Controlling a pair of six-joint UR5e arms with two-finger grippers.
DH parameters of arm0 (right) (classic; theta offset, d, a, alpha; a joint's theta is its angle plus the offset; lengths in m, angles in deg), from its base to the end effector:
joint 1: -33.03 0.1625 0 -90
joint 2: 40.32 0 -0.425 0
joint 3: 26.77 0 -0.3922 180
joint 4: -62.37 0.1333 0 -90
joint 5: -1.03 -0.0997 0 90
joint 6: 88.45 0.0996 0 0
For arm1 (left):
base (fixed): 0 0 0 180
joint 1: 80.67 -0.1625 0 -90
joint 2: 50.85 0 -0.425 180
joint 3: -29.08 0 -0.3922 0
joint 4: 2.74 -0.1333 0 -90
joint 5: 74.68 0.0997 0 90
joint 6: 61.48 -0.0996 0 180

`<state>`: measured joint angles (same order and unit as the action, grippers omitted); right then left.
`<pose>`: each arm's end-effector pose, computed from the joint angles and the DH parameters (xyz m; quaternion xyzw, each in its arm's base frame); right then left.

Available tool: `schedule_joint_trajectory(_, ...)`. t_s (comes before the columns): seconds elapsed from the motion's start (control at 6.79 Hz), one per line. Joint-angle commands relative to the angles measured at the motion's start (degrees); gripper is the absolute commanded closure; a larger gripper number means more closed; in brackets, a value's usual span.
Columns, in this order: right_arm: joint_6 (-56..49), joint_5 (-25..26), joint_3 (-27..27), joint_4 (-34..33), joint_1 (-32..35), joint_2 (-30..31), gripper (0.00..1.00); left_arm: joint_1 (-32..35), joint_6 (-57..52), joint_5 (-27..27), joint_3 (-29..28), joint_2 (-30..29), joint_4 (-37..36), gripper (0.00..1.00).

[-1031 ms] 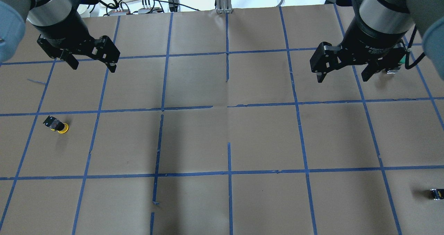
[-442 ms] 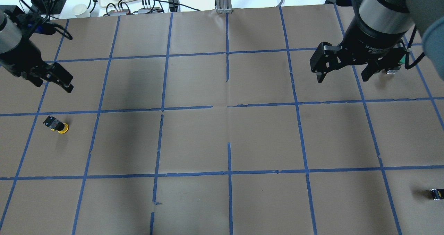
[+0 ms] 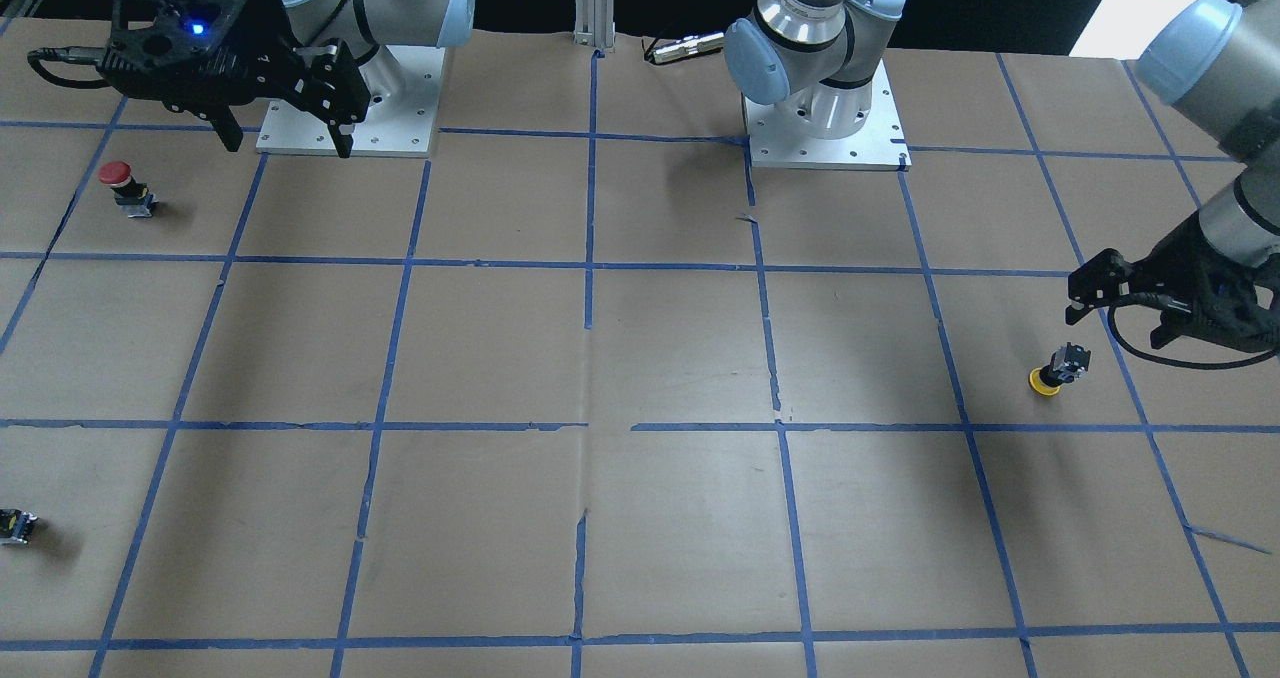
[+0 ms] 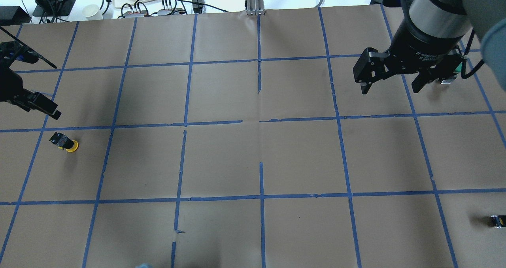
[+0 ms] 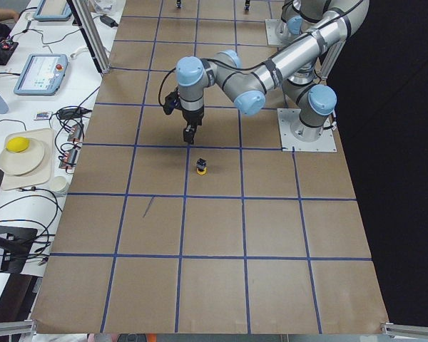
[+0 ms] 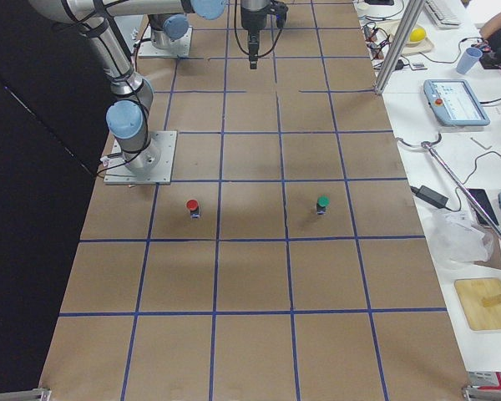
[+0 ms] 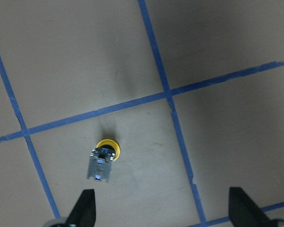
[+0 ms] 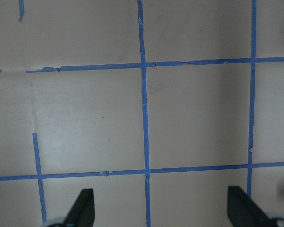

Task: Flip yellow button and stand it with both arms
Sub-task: 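Lower the left gripper onto the yellow-capped button lying on its side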

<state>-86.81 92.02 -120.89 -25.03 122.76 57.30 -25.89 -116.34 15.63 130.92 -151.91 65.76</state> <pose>0.1295 -0.4370 0.5097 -0.0167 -0.9998 0.0080 0.0085 0.2030 -0.5178 0.3250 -0.1706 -0.9853 -0.0105 0.0067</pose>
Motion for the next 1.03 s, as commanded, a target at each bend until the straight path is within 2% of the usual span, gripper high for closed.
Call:
schedule_joint_trajectory(0.0,0.0,0.1,0.1,-0.3,0.0,-0.1,0.00,-3.1,-11.4,-0.1,2.0,-5.9,-4.6,0.00)
schedule_joint_trajectory(0.15,0.0,0.1,0.1,-0.1,0.0,-0.1,0.00,-3.1,-12.5,-0.1,6.1,-6.2,-10.4,0.00)
schedule_joint_trajectory(0.29,0.0,0.0,0.0,-0.3,0.0,0.0,0.00,-2.8,-12.6,0.0,9.9,-5.2,-11.4,0.00)
schedule_joint_trajectory(0.59,0.0,0.1,0.0,-0.1,0.0,-0.1,0.00,-3.1,-18.1,0.0,11.0,-6.4,-19.2,0.06)
schedule_joint_trajectory(0.74,0.0,0.1,-0.1,-0.1,0.0,-0.1,0.00,-3.1,-17.7,-0.1,11.1,-6.5,-19.3,0.10)
schedule_joint_trajectory(0.88,0.0,0.1,-0.2,-0.2,0.0,0.0,0.00,-3.0,-17.7,-0.1,11.1,-6.5,-18.9,0.17)
